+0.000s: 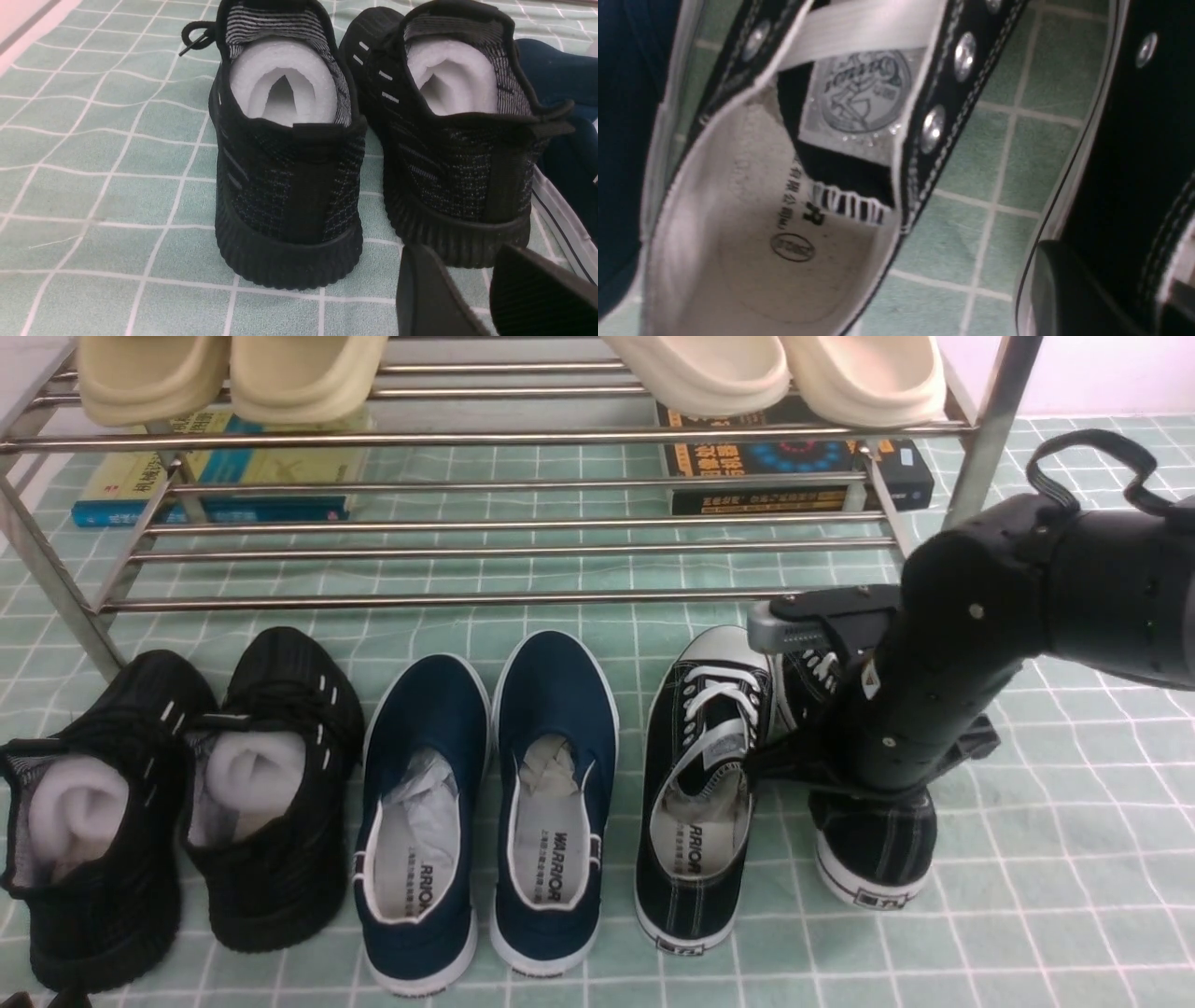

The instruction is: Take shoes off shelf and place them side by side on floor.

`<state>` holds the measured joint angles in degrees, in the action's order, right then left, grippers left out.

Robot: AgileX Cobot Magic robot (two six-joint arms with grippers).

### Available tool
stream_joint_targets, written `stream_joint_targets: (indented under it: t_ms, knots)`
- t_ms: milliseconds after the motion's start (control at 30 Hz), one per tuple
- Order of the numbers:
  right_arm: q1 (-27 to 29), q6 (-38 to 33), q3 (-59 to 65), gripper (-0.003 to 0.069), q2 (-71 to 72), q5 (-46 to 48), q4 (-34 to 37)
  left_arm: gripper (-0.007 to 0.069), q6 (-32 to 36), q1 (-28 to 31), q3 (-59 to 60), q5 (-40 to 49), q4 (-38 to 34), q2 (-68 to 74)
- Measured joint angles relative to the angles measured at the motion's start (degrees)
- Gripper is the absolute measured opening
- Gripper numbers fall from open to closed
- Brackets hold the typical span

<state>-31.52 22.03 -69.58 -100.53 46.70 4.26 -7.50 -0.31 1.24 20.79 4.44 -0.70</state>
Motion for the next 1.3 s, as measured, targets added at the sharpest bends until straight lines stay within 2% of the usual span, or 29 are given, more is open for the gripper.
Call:
stream_joint_targets:
  t_ms: [33, 67, 167, 233, 267, 300, 400, 533, 600, 633, 700, 800, 833, 867, 933, 967, 1033, 1067, 1100, 1133, 1233, 1300]
  knots:
    - [0.0, 0.2, -0.4, 0.0171, 0.1, 0.5, 1.8, 0.0239, 0.0, 0.0, 0.0, 0.0, 0.0, 0.0]
    - [0.0, 0.2, -0.5, 0.0181, 0.1, 0.6, 2.0, 0.0239, 0.0, 0.0, 0.0, 0.0, 0.0, 0.0]
    - [0.0, -2.2, -2.9, 0.0317, 0.7, 5.4, 5.5, 0.0239, 0.0, 0.0, 0.0, 0.0, 0.0, 0.0]
    - [0.0, -6.9, -5.2, 0.0355, 1.9, 10.3, 6.4, 0.0239, 0.0, 0.0, 0.0, 0.0, 0.0, 0.0]
    - [0.0, -6.9, -5.2, 0.0357, 1.9, 11.0, 6.4, 0.0239, 0.0, 0.0, 0.0, 0.0, 0.0, 0.0]
    - [0.0, -11.1, -7.4, 0.0358, 3.5, 17.2, 6.6, 0.0239, 0.0, 0.0, 0.0, 0.0, 0.0, 0.0]
    - [0.0, -15.1, -9.0, 0.0321, 7.2, 21.2, 6.2, 0.0239, 0.0, 0.0, 0.0, 0.0, 0.0, 0.0]
    - [0.0, -20.2, -7.1, 0.0130, 18.7, 23.1, 5.1, 0.0239, 0.0, 0.0, 0.0, 0.0, 0.0, 0.0]
    - [0.0, -20.6, -5.5, 0.0077, 21.8, 23.3, 5.1, 0.0239, 0.0, 0.0, 0.0, 0.0, 0.0, 0.0]
    - [0.0, -21.0, -3.2, 0.0020, 26.4, 23.5, 5.0, 0.0239, 0.0, 0.0, 0.0, 0.0, 0.0, 0.0]
    - [0.0, -21.2, 1.4, -0.0013, 34.1, 23.8, 4.9, 0.0239, 0.0, 0.0, 0.0, 0.0, 0.0, 0.0]
    - [0.0, -21.4, 6.9, -0.0015, 42.4, 22.2, 4.9, 0.0239, 0.0, 0.0, 0.0, 0.0, 0.0, 0.0]
    - [0.0, -21.4, 12.8, -0.0015, 49.9, 18.5, 4.9, 0.0239, 0.0, 0.0, 0.0, 0.0, 0.0, 0.0]
    - [0.0, -21.4, 13.6, -0.0015, 50.7, 17.2, 4.9, 0.0239, 0.0, 0.0, 0.0, 0.0, 0.0, 0.0]
    - [0.0, -21.4, 23.8, -0.0015, 62.0, 6.7, 5.0, 0.0239, 0.0, 0.0, 0.0, 0.0, 0.0, 0.0]
    - [0.0, -21.4, 24.6, -0.0015, 62.9, 5.7, 5.0, 0.0239, 0.0, 0.0, 0.0, 0.0, 0.0, 0.0]
    - [0.0, -21.4, 35.6, -0.0015, 72.9, -7.1, 5.0, 0.0239, 0.0, 0.0, 0.0, 0.0, 0.0, 0.0]
    - [0.0, -21.4, 36.5, -0.0015, 74.5, -9.2, 5.0, 0.0239, 0.0, 0.0, 0.0, 0.0, 0.0, 0.0]
    - [0.0, -21.4, 43.3, -0.0015, 80.3, -17.7, 5.0, 0.0239, 0.0, 0.0, 0.0, 0.0, 0.0, 0.0]
    - [0.0, -21.4, 44.0, -0.0015, 81.6, -18.6, 5.0, 0.0239, 0.0, 0.0, 0.0, 0.0, 0.0, 0.0]
    - [0.0, -21.4, 52.9, -0.0015, 90.4, -29.3, 5.1, 0.0239, 0.0, 0.0, 0.0, 0.0, 0.0, 0.0]
    - [0.0, -21.4, 54.5, -0.0015, 91.9, -31.3, 5.1, 0.0239, 0.0, 0.0, 0.0, 0.0, 0.0, 0.0]
